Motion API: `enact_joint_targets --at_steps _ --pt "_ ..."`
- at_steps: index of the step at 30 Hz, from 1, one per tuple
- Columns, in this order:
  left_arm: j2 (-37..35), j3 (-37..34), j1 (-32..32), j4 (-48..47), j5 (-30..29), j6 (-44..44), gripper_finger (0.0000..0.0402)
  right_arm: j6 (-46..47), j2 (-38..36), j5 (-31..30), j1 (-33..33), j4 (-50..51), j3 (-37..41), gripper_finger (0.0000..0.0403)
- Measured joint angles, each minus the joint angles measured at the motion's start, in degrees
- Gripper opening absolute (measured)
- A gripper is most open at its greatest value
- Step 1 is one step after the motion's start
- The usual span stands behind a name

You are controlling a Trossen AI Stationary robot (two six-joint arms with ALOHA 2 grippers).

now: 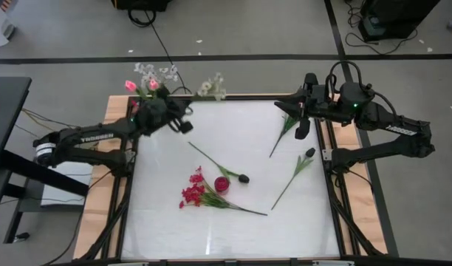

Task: Sort flowers into vase by color
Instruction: Put the white flowers into the green flower vase

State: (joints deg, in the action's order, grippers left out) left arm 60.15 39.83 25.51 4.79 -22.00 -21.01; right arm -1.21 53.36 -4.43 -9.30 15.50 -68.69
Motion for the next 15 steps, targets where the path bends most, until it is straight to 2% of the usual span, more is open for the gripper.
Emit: enact_joint_targets --at_steps 8,15 --pt "-1.6 0.0 10.2 0.7 2.1 -6.7 0.0009 0.0 0.0 0.0 0.0 0.0 0.0 0.0081" --pt "-1.8 0.0 15.3 3.9 4.8 -6.2 0.0010 0.0 0.0 0.0 0.0 0.0 0.0 0.0081"
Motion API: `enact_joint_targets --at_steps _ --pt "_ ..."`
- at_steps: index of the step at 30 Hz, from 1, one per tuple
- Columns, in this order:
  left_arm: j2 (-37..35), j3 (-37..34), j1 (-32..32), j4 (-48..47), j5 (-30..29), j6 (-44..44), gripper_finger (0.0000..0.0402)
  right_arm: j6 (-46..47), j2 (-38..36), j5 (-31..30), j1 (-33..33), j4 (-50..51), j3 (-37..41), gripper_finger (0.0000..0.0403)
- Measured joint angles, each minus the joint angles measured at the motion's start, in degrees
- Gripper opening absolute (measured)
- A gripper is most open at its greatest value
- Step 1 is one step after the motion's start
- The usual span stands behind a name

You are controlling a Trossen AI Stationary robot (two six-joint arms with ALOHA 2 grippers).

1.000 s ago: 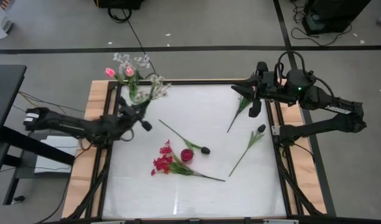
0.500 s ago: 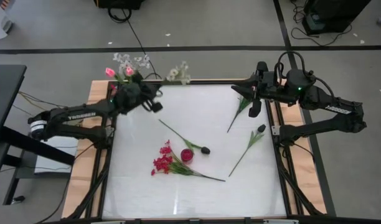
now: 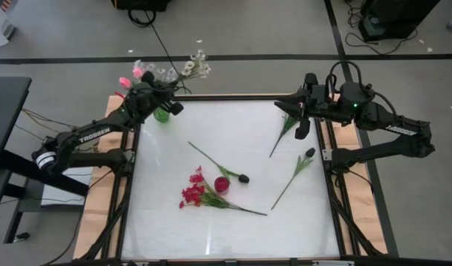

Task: Sort flowers into vase by color
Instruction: Put the white flowers into the green flower vase

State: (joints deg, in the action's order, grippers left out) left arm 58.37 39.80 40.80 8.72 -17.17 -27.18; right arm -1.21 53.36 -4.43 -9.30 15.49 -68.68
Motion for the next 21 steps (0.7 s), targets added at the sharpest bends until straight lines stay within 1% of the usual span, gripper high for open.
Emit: enact_joint_targets --at_steps 6,9,18,21 --pt "0.0 -3.3 2.1 4.4 -0.1 6.6 0.0010 0.0 0.0 0.0 0.0 0.0 0.0 0.0081" --pt "0.0 -4.7 2.2 6.6 -0.2 8.1 0.0010 0.0 0.0 0.0 0.0 0.0 0.0 0.0081" --pt "-0.3 -5.3 2.2 7.8 -4.9 5.2 0.0011 0.0 0.0 0.0 0.0 0.0 0.0 0.0081" --pt "-0.4 -5.3 2.1 7.8 -5.5 3.8 0.0011 0.0 0.0 0.0 0.0 0.0 0.0 0.0081"
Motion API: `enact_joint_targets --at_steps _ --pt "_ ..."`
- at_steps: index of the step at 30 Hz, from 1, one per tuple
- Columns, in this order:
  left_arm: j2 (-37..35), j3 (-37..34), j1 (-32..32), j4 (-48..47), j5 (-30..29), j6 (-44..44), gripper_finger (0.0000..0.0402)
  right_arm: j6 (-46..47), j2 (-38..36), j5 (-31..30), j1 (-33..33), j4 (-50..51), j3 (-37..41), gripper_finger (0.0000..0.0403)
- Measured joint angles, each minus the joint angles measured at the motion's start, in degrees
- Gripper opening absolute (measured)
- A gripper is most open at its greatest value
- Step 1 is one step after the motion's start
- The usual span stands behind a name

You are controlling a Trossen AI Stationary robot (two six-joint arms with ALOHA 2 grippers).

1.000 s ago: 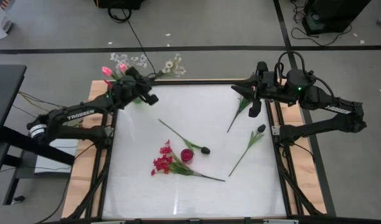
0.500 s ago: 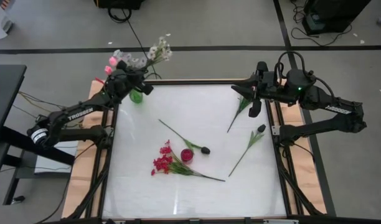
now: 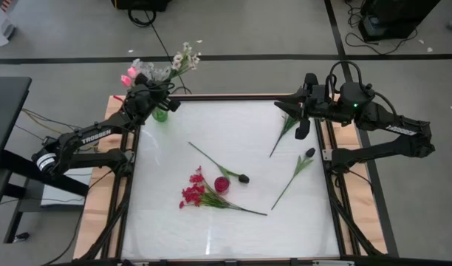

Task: Sort flowers into vase by color
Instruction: Put the white flowers into the green flower vase

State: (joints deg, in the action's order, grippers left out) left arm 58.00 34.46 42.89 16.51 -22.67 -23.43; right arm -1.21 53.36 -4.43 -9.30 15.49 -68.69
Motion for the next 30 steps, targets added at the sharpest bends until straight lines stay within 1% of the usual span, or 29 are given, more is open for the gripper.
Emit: enact_joint_targets --at_steps 6,14,19,23,26,30 --pt "0.0 0.0 -1.4 -0.1 0.0 -0.3 0.0011 0.0 0.0 0.0 0.0 0.0 0.0 0.0081" --pt "0.0 0.0 -1.3 -0.3 -4.7 0.1 0.0011 0.0 0.0 0.0 0.0 0.0 0.0 0.0081" --pt "0.0 -0.3 -0.6 0.1 -5.1 4.3 0.0011 0.0 0.0 0.0 0.0 0.0 0.0 0.0081" --pt "0.0 -3.9 -0.3 5.4 -6.2 6.4 0.0011 0.0 0.0 0.0 0.0 0.0 0.0 0.0081" --pt "0.0 -6.9 -1.1 9.1 -7.9 6.4 0.0011 0.0 0.0 0.0 0.0 0.0 0.0 0.0081" --pt "0.0 -10.0 -2.2 14.5 -8.1 6.4 0.0011 0.0 0.0 0.0 0.0 0.0 0.0 0.0081"
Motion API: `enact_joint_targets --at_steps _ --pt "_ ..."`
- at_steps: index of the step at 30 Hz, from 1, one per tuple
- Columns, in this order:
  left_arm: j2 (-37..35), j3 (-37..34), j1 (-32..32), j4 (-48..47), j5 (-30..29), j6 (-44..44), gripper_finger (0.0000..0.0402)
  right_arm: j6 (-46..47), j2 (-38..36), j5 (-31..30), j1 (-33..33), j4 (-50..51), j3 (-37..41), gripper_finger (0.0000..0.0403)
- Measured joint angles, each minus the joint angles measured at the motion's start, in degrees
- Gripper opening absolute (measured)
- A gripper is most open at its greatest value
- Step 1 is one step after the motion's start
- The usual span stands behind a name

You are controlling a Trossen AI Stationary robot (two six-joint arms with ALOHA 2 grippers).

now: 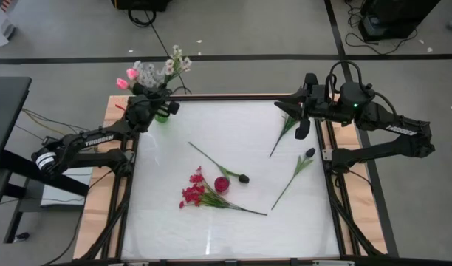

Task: Sort flowers into vase by color
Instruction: Put the white flowers into the green flower vase

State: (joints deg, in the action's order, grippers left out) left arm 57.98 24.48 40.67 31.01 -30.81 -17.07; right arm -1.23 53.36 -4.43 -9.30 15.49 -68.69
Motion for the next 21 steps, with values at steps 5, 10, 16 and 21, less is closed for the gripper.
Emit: enact_joint_targets --at_steps 5,10,16,21 --pt "0.0 -2.1 0.0 6.5 0.0 2.1 0.0011 0.0 0.0 0.0 0.0 0.0 0.0 0.0081" --pt "0.0 -2.6 0.0 8.3 0.0 3.0 0.0024 0.0 0.0 0.0 0.0 0.0 0.0 0.0081" --pt "0.0 -2.6 -0.1 8.3 0.0 7.1 0.0076 0.0 0.0 0.0 0.0 0.0 0.0 0.0081" --pt "0.0 -2.6 -0.4 7.6 0.0 11.8 0.0132 0.0 0.0 0.0 0.0 0.0 0.0 0.0081"
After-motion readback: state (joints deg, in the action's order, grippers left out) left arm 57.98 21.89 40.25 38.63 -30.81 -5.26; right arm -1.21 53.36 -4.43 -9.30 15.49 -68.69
